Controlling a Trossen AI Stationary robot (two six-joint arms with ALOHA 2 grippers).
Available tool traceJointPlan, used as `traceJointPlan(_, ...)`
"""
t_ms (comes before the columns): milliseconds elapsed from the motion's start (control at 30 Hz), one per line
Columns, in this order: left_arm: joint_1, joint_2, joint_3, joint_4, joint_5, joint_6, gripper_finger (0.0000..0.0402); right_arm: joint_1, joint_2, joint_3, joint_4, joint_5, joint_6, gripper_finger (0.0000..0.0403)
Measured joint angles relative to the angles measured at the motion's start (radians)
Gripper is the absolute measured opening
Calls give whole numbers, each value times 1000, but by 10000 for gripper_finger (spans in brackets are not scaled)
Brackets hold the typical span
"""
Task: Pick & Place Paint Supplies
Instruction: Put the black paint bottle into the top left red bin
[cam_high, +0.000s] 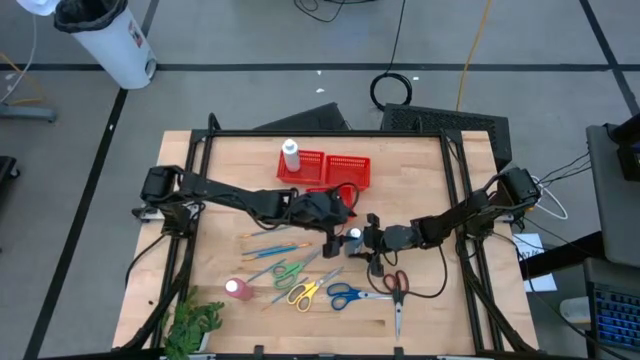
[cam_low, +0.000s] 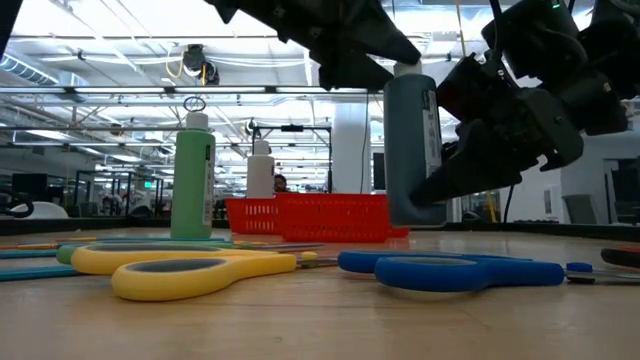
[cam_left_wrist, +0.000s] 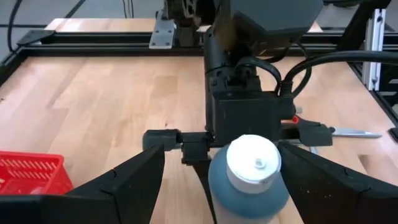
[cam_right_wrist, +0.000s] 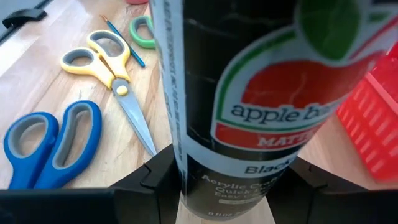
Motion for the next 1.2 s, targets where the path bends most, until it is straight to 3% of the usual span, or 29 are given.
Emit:
traceJointPlan(433,-1,1,0,-9,4,-28,276,0,0,0,36,47,-3,172)
traceJointPlan(733,-1,1,0,13,28,-26,214,0,0,0,36,47,-6,172)
traceJointPlan(1033,-1,1,0,3,35,-41,125,0,0,0,33,48,-5,172)
traceJointPlan(1200,0,1,0,11,45,-25,119,0,0,0,35,49,-6,172)
